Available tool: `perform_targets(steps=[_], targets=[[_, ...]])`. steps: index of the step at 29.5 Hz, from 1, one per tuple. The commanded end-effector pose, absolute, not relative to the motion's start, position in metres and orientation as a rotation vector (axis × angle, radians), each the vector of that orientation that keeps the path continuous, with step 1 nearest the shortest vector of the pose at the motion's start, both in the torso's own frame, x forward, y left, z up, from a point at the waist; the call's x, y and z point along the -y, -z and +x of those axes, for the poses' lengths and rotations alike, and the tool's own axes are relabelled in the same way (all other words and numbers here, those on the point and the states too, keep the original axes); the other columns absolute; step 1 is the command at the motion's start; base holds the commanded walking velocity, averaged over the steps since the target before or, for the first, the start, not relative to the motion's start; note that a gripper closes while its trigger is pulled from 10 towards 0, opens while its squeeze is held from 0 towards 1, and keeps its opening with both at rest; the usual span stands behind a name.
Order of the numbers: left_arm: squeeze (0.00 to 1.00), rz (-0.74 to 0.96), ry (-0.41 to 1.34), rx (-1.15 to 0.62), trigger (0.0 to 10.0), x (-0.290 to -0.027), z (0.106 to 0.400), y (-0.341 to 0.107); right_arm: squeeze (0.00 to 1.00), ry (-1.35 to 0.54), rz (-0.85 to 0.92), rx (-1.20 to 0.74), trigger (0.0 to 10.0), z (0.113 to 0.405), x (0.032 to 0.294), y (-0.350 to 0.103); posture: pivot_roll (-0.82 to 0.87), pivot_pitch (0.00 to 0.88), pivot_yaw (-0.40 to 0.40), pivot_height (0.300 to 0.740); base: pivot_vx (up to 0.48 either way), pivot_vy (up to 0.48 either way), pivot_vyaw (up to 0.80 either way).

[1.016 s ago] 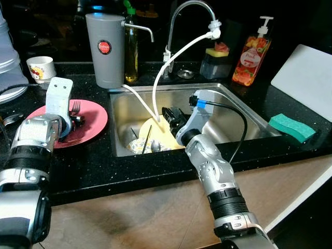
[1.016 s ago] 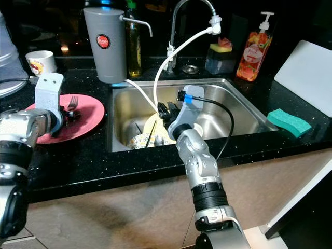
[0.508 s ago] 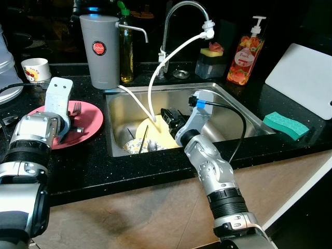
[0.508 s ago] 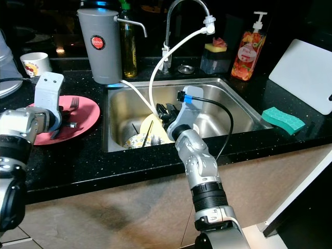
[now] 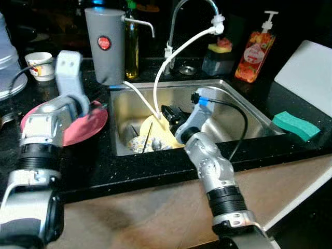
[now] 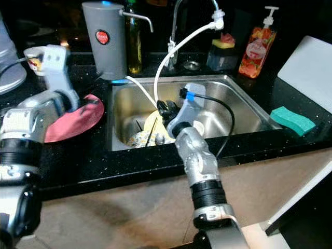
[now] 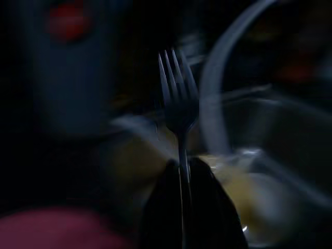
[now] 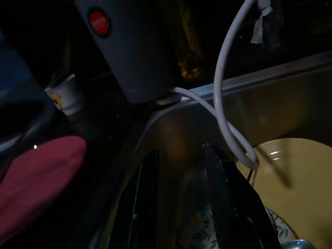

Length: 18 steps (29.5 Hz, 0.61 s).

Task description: Kitchen organization

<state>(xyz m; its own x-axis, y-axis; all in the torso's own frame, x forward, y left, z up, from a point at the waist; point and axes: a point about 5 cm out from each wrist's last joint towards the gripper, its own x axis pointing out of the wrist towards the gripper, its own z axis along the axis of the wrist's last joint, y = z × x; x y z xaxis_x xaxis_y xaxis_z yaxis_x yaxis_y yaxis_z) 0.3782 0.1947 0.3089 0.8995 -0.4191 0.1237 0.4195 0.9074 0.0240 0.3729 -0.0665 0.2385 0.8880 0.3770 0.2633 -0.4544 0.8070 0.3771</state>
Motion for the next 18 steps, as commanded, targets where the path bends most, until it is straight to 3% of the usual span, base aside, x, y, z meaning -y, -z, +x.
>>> perform_targets(steps=[1,2,3,10,16,17,18], targets=[[0.00,-0.007,0.537,0.163,0.0,-0.186,0.369,-0.307,0.00,-0.452,0.488,0.206,10.0,0.372,0.069,-0.247,0.05,0.055,-0.042,0.740,0.000,0.000,0.00],[0.00,0.029,0.571,0.172,0.0,-0.183,0.364,-0.302,0.12,-0.472,0.521,0.221,10.0,0.371,0.068,-0.252,0.05,0.055,-0.042,0.740,0.000,0.000,0.00],[0.00,0.066,0.579,0.165,0.0,-0.182,0.362,-0.297,1.00,-0.485,0.541,0.230,10.0,0.370,0.068,-0.255,0.05,0.055,-0.042,0.740,0.000,0.000,0.00],[0.00,0.187,0.591,0.121,0.0,-0.180,0.344,-0.276,1.00,-0.502,0.647,0.272,10.0,0.365,0.068,-0.271,0.05,0.049,-0.039,0.740,0.000,0.000,0.00],[0.00,0.187,0.625,0.134,0.0,-0.175,0.336,-0.274,1.00,-0.568,0.676,0.259,10.0,0.360,0.058,-0.278,0.05,0.040,-0.039,0.740,0.000,0.000,0.00],[0.00,0.183,0.648,0.147,0.0,-0.172,0.333,-0.275,0.20,-0.593,0.668,0.250,10.0,0.358,0.054,-0.279,0.05,0.040,-0.039,0.740,0.000,0.000,0.00],[0.00,0.183,0.648,0.147,0.0,-0.172,0.333,-0.275,0.20,-0.593,0.668,0.250,10.0,0.358,0.054,-0.279,0.05,0.040,-0.039,0.740,0.000,0.000,0.00]])
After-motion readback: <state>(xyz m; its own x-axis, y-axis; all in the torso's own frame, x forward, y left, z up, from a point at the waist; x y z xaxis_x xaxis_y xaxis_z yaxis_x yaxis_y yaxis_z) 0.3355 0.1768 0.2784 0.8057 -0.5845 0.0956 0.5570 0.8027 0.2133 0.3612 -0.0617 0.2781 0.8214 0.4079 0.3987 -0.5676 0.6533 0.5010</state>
